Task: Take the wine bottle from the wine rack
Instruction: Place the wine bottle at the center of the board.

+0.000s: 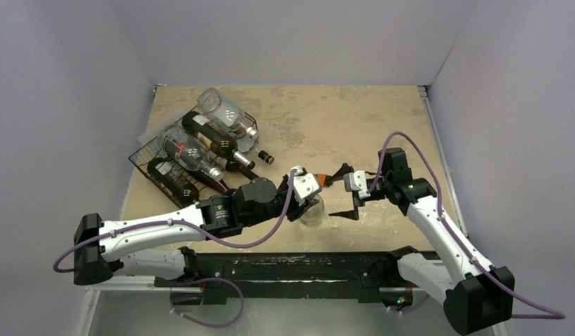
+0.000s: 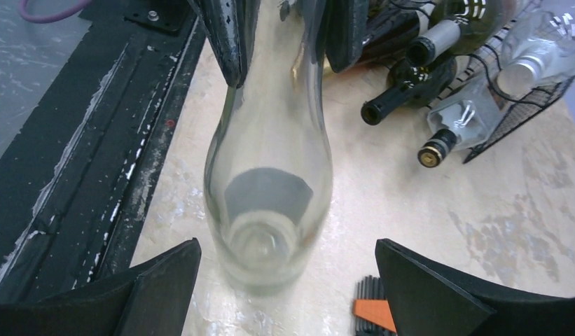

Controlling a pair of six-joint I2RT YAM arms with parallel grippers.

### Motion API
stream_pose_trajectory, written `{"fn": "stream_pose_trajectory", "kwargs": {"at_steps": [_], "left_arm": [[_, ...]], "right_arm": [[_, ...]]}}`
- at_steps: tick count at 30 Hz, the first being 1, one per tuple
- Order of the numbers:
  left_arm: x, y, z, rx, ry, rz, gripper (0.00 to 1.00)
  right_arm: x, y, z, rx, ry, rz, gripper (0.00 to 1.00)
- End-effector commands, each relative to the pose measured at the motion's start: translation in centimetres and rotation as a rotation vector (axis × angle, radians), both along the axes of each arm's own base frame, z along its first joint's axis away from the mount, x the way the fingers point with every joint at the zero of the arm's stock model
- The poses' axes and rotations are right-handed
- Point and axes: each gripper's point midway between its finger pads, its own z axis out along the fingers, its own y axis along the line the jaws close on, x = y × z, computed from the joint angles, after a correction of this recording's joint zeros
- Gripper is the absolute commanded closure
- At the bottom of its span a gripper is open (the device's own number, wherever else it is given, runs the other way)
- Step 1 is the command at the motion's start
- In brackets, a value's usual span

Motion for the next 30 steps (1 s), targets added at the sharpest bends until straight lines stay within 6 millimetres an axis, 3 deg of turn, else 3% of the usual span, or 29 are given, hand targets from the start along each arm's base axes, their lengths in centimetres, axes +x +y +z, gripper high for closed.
{"fn": "stream_pose_trajectory", "kwargs": {"at_steps": [1, 10, 12, 17, 22, 26, 30], "left_arm": [[-0.1, -0.5, 4.8, -0.038, -0.011, -0.039, 1.00], [1.2, -2.1, 3.2, 0.042, 0.044, -0.036, 1.00], [1.4, -2.2, 2.9, 0.038, 0.073, -0.026, 0.92], [1.4, -2.5, 2.4, 0.023, 0.124, -0.021, 0.55], [1.0, -2.6, 2.5, 0.009, 0.146, -0.038, 0.26], [0.5, -2.4, 3.1, -0.014, 0.160, -0.051, 0.14], [0.3, -2.0, 3.7, -0.032, 0.165, -0.052, 0.09]], "right_arm": [[-0.3, -0.8, 2.3, 0.016, -0.046, 0.001, 0.01], [0.4, -1.8, 3.5, 0.026, -0.023, -0.058, 0.01], [0.5, -1.8, 3.5, 0.026, -0.018, -0.061, 0.01], [0.5, -1.9, 3.6, 0.025, -0.013, -0.062, 0.01], [0.5, -1.9, 3.7, 0.027, -0.006, -0.064, 0.01], [0.4, -2.0, 3.8, 0.030, 0.001, -0.062, 0.01], [0.4, -1.9, 3.8, 0.033, 0.009, -0.059, 0.01]]}}
